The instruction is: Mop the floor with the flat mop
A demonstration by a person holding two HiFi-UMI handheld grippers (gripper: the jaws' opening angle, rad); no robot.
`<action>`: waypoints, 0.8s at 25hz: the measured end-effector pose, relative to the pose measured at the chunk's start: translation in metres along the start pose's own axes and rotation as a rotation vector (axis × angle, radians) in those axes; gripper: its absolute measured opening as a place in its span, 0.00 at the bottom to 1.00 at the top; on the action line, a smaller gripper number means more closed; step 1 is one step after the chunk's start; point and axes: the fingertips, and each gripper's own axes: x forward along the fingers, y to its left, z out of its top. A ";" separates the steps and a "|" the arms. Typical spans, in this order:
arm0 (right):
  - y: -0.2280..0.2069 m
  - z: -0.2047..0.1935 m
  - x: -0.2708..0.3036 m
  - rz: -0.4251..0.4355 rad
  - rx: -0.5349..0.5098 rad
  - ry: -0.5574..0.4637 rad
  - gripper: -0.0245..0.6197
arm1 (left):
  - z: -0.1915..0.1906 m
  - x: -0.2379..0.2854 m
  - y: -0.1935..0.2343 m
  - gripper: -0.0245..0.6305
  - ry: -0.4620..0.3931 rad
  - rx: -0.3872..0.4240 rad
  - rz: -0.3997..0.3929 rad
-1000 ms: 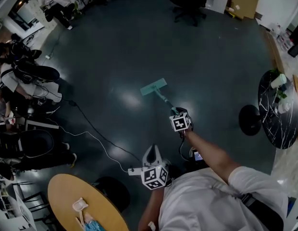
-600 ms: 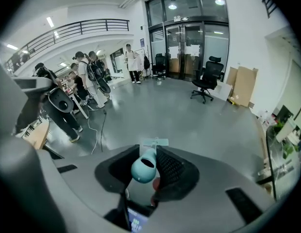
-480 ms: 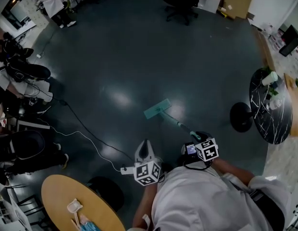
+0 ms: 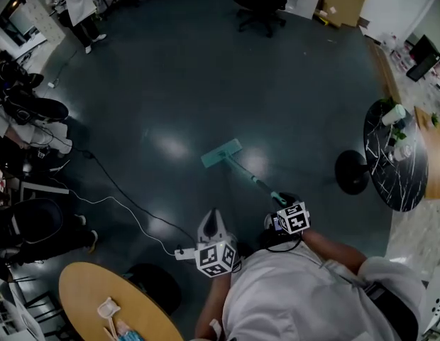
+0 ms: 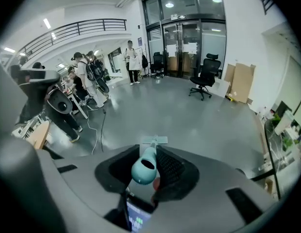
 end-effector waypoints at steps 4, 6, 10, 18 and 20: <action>0.006 0.060 0.074 -0.012 -0.002 -0.086 0.21 | 0.003 -0.003 0.003 0.04 -0.008 -0.007 0.018; 0.007 0.088 0.110 -0.022 -0.010 -0.098 0.21 | -0.001 -0.005 0.005 0.04 -0.008 -0.015 0.039; 0.017 0.135 0.156 -0.037 -0.030 -0.094 0.21 | -0.007 -0.012 0.017 0.04 0.006 -0.040 0.085; 0.016 0.098 0.115 -0.015 -0.061 -0.031 0.21 | -0.003 -0.017 0.037 0.04 -0.002 -0.072 0.109; 0.010 0.065 0.073 0.006 -0.058 -0.004 0.21 | 0.000 -0.012 0.034 0.04 -0.005 -0.067 0.092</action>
